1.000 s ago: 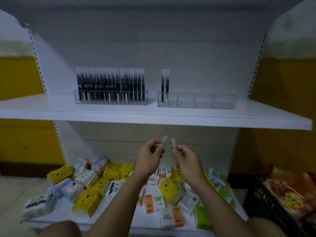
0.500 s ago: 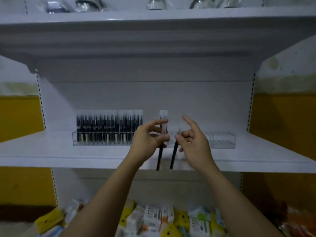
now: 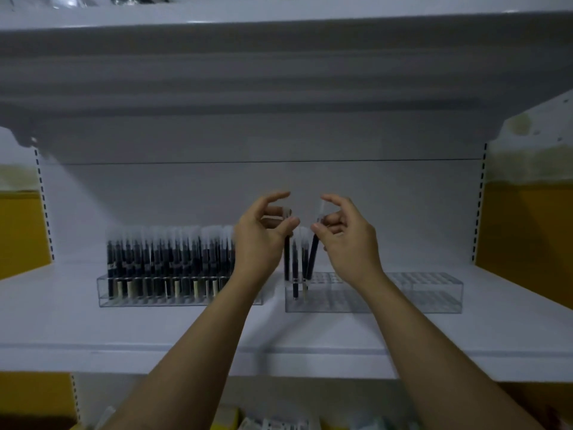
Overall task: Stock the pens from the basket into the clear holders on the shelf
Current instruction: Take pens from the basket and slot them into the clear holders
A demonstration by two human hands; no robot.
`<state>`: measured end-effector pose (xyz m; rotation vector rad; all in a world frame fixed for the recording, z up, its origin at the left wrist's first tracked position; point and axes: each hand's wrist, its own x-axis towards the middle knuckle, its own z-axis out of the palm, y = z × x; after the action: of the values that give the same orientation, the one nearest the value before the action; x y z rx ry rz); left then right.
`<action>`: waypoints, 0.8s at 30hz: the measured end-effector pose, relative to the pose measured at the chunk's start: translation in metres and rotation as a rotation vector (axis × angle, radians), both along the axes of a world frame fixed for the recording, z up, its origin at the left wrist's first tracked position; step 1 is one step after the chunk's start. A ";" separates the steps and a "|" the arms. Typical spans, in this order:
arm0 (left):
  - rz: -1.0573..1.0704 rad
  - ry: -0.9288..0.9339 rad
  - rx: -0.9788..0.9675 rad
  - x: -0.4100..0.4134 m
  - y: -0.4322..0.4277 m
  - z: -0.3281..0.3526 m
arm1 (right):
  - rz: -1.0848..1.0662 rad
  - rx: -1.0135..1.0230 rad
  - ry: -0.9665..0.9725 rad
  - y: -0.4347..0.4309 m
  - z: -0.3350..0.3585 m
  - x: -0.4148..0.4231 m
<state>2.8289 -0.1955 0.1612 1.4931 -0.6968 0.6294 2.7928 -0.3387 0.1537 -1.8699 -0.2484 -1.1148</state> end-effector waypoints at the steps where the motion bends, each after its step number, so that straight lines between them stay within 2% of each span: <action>1: 0.012 -0.006 -0.004 0.004 -0.002 -0.002 | -0.001 -0.002 -0.006 0.000 0.000 0.005; 8: 0.075 -0.018 -0.020 0.025 -0.010 -0.018 | -0.016 0.001 -0.035 -0.004 -0.012 0.027; 16: 0.145 -0.070 0.179 0.034 -0.015 -0.054 | -0.050 -0.245 0.187 -0.005 -0.041 0.015; 21: 0.112 -0.069 0.242 0.032 -0.013 -0.056 | -0.065 -0.415 0.401 -0.005 -0.026 0.007; 24: 0.136 -0.062 0.252 0.029 -0.012 -0.053 | -0.085 -0.477 0.463 -0.003 -0.016 0.007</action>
<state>2.8584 -0.2071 0.1085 1.7715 -0.7477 0.7138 2.7994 -0.3418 0.1378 -2.5231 -0.1773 -0.6787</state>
